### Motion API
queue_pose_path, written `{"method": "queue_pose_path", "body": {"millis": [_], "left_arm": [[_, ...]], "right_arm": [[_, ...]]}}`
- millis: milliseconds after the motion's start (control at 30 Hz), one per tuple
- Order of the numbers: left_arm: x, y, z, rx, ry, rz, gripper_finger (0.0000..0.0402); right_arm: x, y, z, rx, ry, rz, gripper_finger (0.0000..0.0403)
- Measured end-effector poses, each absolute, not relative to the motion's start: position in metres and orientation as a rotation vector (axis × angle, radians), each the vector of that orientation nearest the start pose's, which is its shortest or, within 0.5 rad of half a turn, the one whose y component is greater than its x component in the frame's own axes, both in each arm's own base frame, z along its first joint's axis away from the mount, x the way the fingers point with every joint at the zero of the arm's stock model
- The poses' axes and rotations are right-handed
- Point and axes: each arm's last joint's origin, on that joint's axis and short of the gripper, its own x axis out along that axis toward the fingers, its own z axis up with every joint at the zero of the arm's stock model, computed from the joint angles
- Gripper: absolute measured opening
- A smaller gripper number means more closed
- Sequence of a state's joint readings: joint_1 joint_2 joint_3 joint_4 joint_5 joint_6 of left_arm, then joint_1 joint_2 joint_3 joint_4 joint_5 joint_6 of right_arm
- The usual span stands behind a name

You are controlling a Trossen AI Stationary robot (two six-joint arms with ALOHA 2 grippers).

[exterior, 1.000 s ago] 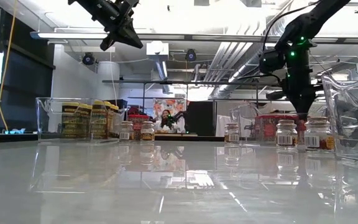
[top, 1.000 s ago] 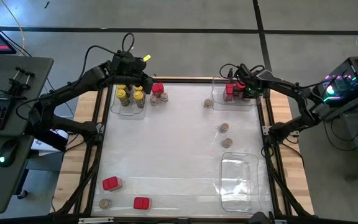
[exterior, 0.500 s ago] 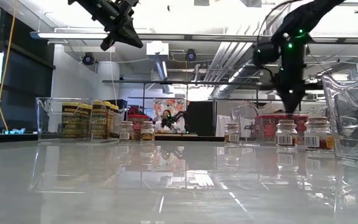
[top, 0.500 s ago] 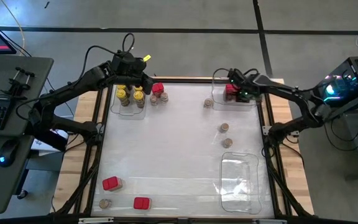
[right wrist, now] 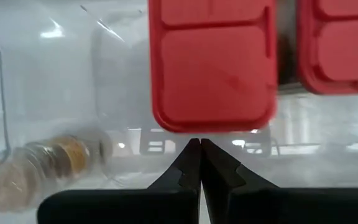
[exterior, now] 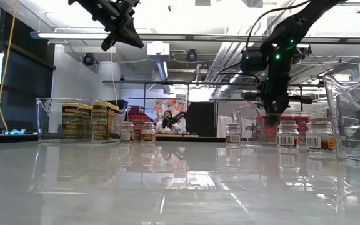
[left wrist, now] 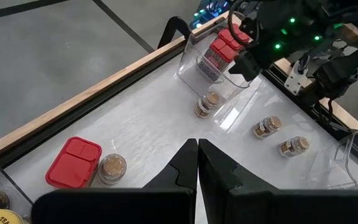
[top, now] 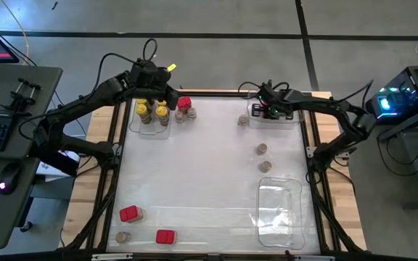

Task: Sort spices by type
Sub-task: Adjust the red seasoning cans in the top right transparent bin

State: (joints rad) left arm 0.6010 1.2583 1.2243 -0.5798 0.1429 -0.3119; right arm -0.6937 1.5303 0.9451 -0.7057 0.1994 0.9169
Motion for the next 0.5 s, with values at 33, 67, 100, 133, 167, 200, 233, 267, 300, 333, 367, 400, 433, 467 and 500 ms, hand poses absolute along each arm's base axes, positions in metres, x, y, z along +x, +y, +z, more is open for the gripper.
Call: {"method": "queue_pose_path", "body": {"millis": [33,67,100,133,167,200,233,267,300,333,367,400,433,467,500], "left_arm": [[0.22,0.146,0.351,-0.523,0.506,0.533,0.0],[0.22,0.146,0.351,-0.523,0.507,0.533,0.0],[0.22,0.146,0.351,-0.523,0.507,0.533,0.0],[0.22,0.146,0.351,-0.524,0.508,0.534,0.0],[0.22,0.146,0.351,-0.524,0.508,0.534,0.0],[0.22,0.146,0.351,-0.523,0.508,0.533,0.0],[0.22,0.146,0.351,-0.523,0.508,0.533,0.0],[0.22,0.146,0.351,-0.523,0.508,0.533,0.0],[0.22,0.146,0.351,-0.523,0.508,0.533,0.0],[0.22,0.146,0.351,-0.523,0.508,0.533,0.0],[0.22,0.146,0.351,-0.523,0.508,0.533,0.0],[0.22,0.146,0.351,-0.523,0.508,0.533,0.0],[0.22,0.146,0.351,-0.523,0.508,0.533,0.0],[0.22,0.146,0.351,-0.523,0.508,0.533,0.0],[0.22,0.146,0.351,-0.523,0.508,0.533,0.0]], "right_arm": [[0.207,-0.18,0.189,1.055,0.859,-1.323,0.0],[0.208,-0.18,0.188,1.054,0.857,-1.325,0.0],[0.208,-0.181,0.188,1.049,0.853,-1.335,0.0],[0.207,-0.182,0.187,1.045,0.849,-1.347,0.0],[0.206,-0.183,0.188,1.036,0.843,-1.362,0.0],[0.206,-0.183,0.188,1.029,0.837,-1.372,0.0],[0.206,-0.184,0.188,1.017,0.829,-1.385,0.0],[0.206,-0.185,0.188,1.006,0.823,-1.399,0.0],[0.205,-0.185,0.188,0.998,0.819,-1.41,0.0],[0.205,-0.186,0.188,0.991,0.814,-1.421,0.0],[0.204,-0.187,0.188,0.987,0.802,-1.437,0.0],[0.204,-0.187,0.189,0.982,0.788,-1.453,0.0],[0.204,-0.188,0.189,0.982,0.776,-1.462,0.0],[0.204,-0.189,0.189,0.989,0.761,-1.466,0.0],[0.205,-0.19,0.19,0.995,0.745,-1.465,0.0]]}}
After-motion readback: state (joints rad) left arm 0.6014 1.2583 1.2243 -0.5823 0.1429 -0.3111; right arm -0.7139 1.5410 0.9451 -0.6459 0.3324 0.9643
